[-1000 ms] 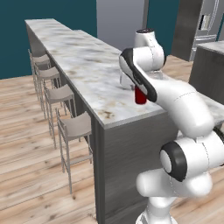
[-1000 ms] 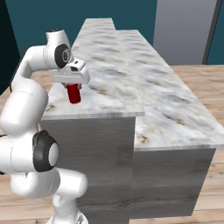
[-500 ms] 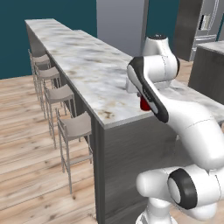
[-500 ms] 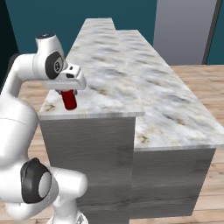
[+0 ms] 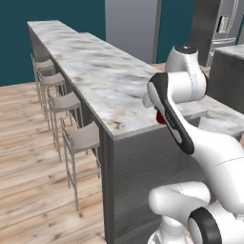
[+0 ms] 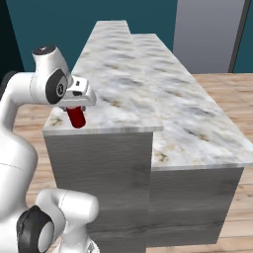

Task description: Four empty soda cans are scattered around the kitchen. Gather all the cans and cluster them next to the stove for recycling.

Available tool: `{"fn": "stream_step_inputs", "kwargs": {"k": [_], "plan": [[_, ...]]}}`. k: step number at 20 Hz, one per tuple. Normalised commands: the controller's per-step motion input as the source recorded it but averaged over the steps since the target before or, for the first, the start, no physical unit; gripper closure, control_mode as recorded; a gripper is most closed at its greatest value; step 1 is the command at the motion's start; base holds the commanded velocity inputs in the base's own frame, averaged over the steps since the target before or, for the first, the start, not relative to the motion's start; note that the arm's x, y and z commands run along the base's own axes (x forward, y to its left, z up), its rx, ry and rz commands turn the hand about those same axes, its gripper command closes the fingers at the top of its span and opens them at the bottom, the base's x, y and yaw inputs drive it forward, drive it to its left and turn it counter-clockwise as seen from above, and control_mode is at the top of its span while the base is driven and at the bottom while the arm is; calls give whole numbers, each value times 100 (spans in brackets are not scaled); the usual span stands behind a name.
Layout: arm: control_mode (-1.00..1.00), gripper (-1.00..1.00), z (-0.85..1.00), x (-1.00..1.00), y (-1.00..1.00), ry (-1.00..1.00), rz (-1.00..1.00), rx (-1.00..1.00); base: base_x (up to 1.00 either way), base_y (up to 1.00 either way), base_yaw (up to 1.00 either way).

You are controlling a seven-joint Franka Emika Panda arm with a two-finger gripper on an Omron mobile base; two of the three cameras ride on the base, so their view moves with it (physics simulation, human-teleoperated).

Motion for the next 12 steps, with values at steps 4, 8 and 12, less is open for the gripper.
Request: {"fn": "stream_step_inputs", "kwargs": {"k": [4, 8, 12], "plan": [[-100, 100, 6, -21, -5, 0, 6, 3, 0, 0, 0], [-100, 100, 8, -10, -1, 0, 4, 4, 0, 0, 0], [-100, 100, 7, -4, 0, 0, 0, 1, 0, 0, 0]]}}
